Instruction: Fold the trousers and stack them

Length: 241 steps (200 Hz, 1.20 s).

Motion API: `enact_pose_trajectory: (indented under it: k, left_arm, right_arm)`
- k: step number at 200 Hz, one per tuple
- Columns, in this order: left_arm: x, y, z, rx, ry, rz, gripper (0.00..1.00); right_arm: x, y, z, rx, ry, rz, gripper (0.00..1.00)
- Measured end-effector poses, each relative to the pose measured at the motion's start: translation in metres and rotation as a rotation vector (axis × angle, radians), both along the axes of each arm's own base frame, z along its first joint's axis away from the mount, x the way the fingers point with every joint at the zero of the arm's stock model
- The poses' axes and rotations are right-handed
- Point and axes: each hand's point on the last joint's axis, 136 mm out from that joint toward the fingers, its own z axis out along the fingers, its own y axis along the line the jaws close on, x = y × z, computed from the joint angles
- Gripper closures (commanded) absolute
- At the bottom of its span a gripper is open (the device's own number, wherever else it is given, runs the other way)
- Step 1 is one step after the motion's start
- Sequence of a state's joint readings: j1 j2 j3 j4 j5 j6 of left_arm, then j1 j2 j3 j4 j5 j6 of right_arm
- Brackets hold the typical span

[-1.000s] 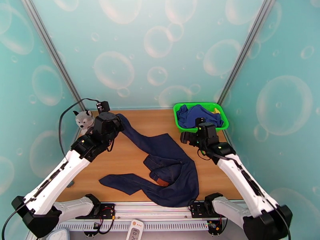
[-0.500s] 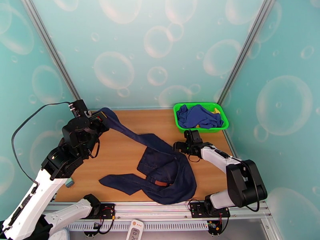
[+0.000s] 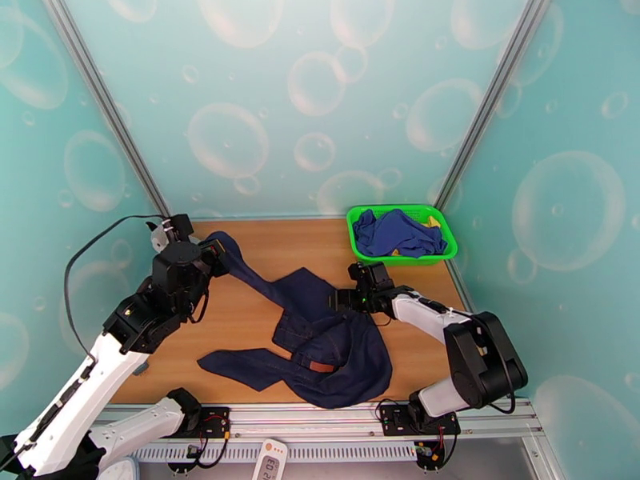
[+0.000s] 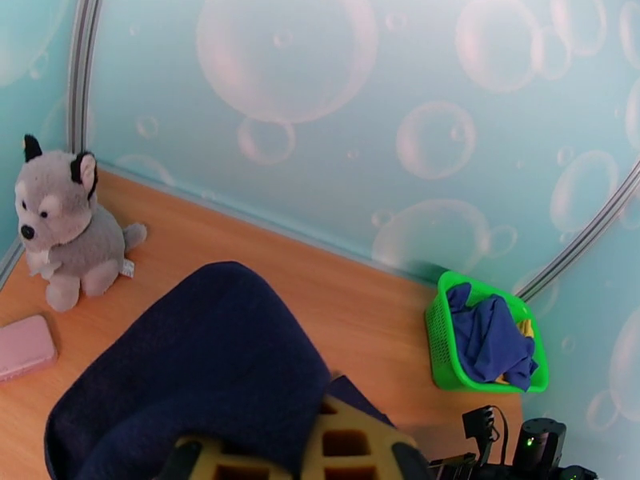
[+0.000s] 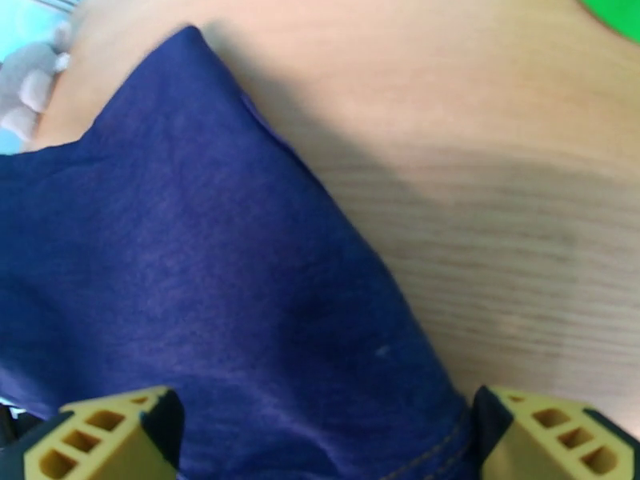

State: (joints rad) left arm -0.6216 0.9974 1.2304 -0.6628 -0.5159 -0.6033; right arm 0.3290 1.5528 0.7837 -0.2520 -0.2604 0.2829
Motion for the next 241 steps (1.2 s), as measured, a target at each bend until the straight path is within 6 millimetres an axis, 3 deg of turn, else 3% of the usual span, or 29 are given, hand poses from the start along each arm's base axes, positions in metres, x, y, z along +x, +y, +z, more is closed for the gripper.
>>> enact_pose_trajectory:
  k: [12,29,40,61,92,112,133,164,179,191,207,226,241]
  left_arm:
    - [-0.001,-0.001,-0.015,0.007,0.033,-0.006,1.0]
    - [-0.004,-0.002,-0.027,0.008,0.062,-0.015,1.0]
    - [-0.005,-0.002,-0.028,0.004,0.063,-0.016,1.0]
    - [-0.008,0.0,-0.023,-0.006,0.05,-0.016,1.0]
    - [-0.008,0.001,-0.023,-0.006,0.048,-0.016,1.0]
    - [-0.005,-0.001,-0.027,0.01,0.06,-0.018,1.0]
    - [0.003,-0.007,-0.033,0.048,0.081,-0.025,1.0]
    - [0.019,-0.021,-0.028,0.101,0.084,-0.06,1.0]
    - [0.03,-0.031,-0.02,0.109,0.068,-0.083,1.0]
    - [0.04,-0.038,-0.014,0.112,0.05,-0.086,1.0]
    - [0.05,-0.036,-0.016,0.117,0.046,-0.057,1.0]
    - [0.066,-0.012,-0.033,0.132,0.089,0.061,1.0]
    - [0.075,0.013,-0.058,0.157,0.141,0.154,1.0]
  right_arm:
    - [-0.001,-0.004,-0.009,-0.035,0.015,-0.007,0.06]
    - [0.001,-0.008,-0.013,-0.061,0.014,-0.011,0.29]
    - [0.001,-0.008,-0.015,-0.073,0.014,-0.001,0.5]
    - [0.003,-0.008,-0.019,-0.091,0.023,0.006,1.0]
    - [0.003,-0.002,-0.008,-0.1,0.004,0.026,1.0]
    - [0.001,-0.008,0.023,-0.084,-0.05,0.009,1.0]
    - [0.002,-0.038,0.084,-0.058,-0.182,-0.08,1.0]
    - [0.0,-0.125,0.192,-0.12,-0.395,-0.362,1.0]
    - [-0.006,-0.139,0.244,-0.148,-0.486,-0.418,1.0]
    - [-0.01,-0.133,0.281,-0.147,-0.56,-0.415,1.0]
    - [-0.017,-0.101,0.312,-0.112,-0.633,-0.342,1.0]
    - [-0.024,-0.046,0.306,-0.069,-0.624,-0.198,0.99]
    - [-0.02,-0.001,0.27,-0.064,-0.547,-0.099,0.95]
